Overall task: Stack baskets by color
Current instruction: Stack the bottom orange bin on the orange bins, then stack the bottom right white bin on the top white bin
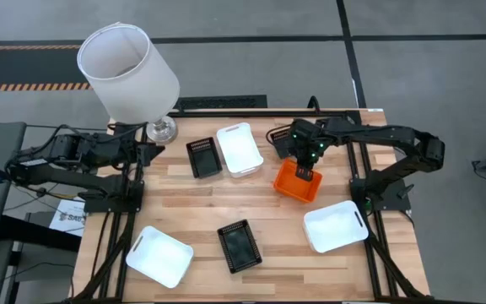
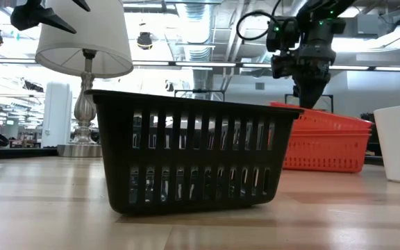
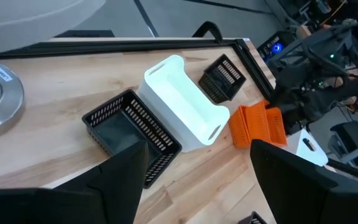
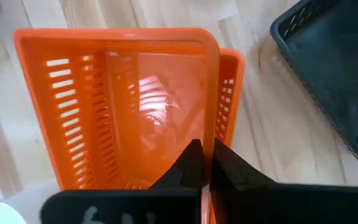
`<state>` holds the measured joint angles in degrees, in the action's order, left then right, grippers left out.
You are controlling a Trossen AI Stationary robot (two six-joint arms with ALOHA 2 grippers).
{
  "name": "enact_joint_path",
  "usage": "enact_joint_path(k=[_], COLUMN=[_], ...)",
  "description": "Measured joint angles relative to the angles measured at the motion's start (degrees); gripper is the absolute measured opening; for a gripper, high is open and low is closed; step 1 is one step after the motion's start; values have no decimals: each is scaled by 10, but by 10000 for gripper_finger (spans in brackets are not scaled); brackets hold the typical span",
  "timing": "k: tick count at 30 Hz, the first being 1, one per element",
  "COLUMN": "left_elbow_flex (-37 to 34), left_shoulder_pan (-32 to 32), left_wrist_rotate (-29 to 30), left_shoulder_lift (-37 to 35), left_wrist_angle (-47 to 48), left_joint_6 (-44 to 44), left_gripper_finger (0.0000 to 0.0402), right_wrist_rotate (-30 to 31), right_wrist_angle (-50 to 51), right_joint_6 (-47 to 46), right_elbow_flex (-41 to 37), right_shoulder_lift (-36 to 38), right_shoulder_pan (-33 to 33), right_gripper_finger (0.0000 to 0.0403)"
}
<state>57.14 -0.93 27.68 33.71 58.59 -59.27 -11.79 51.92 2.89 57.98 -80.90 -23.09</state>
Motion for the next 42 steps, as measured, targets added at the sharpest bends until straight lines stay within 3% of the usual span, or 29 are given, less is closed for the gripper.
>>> enact_joint_path(k=[8,13,20,27,33,42], left_elbow_flex=[0,0,0,0,0,0], left_shoulder_pan=[0,0,0,0,0,0], left_wrist_rotate=[-2,-3,-6,-32,-33,-34], left_shoulder_lift=[0,0,0,0,0,0], left_wrist_angle=[0,0,0,0,0,0], left_joint_6=[0,0,5,12,16,16], left_gripper_finger=[272,272,272,272,272,272], right_wrist_rotate=[6,5,12,13,2,26], right_wrist_angle=[-6,4,63,189,263,207], right_joint_6=[0,-27,-43,-78,-194,-474], right_elbow_flex=[-13,-4,87,197,187,84], right_shoulder_lift=[0,0,0,4,65,150], right_shoulder_pan=[0,-3,-7,9,122,403], right_gripper_finger=[61,119,219,227,213,212])
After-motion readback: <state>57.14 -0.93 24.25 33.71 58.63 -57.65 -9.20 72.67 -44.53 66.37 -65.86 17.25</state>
